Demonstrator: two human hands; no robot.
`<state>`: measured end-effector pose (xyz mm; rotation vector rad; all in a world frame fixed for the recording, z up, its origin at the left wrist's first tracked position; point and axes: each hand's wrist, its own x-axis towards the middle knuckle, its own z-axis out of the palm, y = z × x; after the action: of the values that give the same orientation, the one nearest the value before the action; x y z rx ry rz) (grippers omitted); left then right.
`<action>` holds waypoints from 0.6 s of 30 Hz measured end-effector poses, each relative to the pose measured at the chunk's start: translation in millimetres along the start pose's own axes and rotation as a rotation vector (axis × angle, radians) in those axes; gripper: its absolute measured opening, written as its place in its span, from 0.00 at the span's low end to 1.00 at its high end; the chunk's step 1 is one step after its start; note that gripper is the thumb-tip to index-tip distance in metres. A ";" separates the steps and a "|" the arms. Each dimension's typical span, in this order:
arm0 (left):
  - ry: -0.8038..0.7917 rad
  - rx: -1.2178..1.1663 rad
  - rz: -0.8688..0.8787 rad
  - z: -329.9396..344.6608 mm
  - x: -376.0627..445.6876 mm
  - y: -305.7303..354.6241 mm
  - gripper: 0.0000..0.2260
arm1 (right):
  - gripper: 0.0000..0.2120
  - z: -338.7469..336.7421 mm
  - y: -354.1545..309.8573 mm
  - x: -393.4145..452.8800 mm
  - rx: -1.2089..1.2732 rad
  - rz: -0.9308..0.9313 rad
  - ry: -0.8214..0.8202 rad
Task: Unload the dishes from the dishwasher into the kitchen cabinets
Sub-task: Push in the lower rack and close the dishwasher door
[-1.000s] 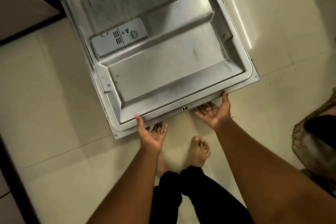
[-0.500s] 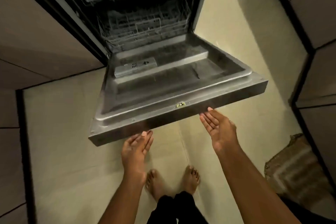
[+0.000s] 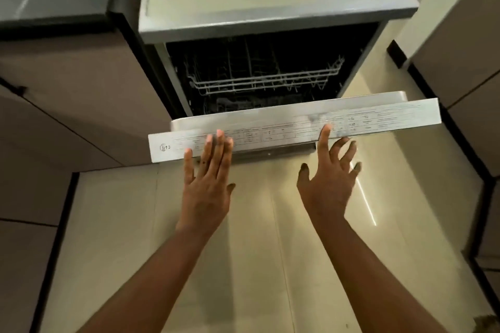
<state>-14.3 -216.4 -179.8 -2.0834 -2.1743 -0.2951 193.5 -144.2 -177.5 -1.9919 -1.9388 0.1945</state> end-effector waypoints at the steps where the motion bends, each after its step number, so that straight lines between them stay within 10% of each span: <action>1: -0.008 0.034 0.020 0.3 6.9 -4.6 0.47 | 0.44 -3.0 -1.1 10.6 -0.092 -0.009 0.012; 18: -0.030 0.210 -0.064 -15.9 151.1 -36.3 0.57 | 0.57 -10.8 -35.9 148.2 -0.237 -0.403 -0.041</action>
<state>-58.5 -73.8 -133.6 -1.9205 -2.1853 -0.0391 171.2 0.5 -133.7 -1.6866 -2.4349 -0.1030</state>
